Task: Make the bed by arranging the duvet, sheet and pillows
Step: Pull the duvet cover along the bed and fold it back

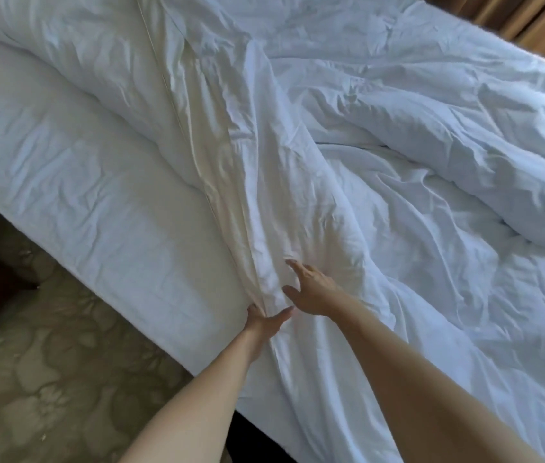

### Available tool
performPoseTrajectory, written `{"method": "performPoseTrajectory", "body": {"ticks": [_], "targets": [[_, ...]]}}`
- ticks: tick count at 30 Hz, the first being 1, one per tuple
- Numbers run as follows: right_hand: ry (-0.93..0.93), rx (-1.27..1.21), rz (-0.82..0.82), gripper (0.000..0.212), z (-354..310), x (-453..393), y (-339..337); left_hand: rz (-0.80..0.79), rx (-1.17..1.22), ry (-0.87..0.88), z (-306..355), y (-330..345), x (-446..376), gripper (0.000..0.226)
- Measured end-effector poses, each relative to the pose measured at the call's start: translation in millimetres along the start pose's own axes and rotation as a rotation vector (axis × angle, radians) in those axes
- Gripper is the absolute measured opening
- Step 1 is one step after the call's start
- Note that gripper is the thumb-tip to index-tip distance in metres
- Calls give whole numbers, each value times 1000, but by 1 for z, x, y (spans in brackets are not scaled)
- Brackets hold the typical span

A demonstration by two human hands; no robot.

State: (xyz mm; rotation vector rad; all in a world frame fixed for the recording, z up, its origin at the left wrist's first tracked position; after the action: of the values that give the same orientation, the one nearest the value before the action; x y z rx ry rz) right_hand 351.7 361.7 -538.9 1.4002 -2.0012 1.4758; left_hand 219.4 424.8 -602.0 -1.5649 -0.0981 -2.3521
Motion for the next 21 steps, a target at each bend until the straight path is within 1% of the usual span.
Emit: {"method": "performPoseTrajectory", "body": {"ticks": [3,4,5,7,8,9,11,12,13,15,18,19,21], "targets": [[-44,-15,-5,72,-1,8,6,29,125,230,10,25,16,62],[-47,-62,0,78,-3,16,5,41,124,307,16,31,28,54],[-32,-142,11,86,-5,24,2,36,111,389,23,38,43,53],[22,-279,45,99,-6,46,-11,-6,46,514,36,54,75,62],[52,-293,70,97,-6,59,-21,-19,-13,535,38,61,90,67],[65,-273,102,83,-7,72,-32,-24,-65,545,39,67,106,72],[38,-208,198,39,-9,103,-56,-21,-133,579,38,79,139,77],[21,-193,257,26,-10,120,-70,-4,-153,608,38,87,157,81],[5,-193,310,20,-10,137,-83,20,-160,631,37,96,176,84],[-13,-221,404,16,-9,168,-108,62,-160,599,29,119,206,81],[-70,-338,553,15,-2,211,-139,65,-269,526,15,161,238,71],[-85,-374,565,20,0,223,-144,84,-292,539,15,173,249,68],[-93,-367,518,36,5,243,-145,138,-330,579,22,191,274,64]]}}
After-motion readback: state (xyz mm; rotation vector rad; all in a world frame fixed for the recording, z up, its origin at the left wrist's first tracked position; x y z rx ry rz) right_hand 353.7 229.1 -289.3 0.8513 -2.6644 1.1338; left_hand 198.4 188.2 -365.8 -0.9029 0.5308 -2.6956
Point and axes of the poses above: each hand's wrist, its own x-axis away from the middle knuckle, its own y-axis out of the palm, z = x × y, the point moved 7 cm from there along -x, towards the middle knuckle, and after that the axes turned 7 degrees about -x, right-handed, at the moved point
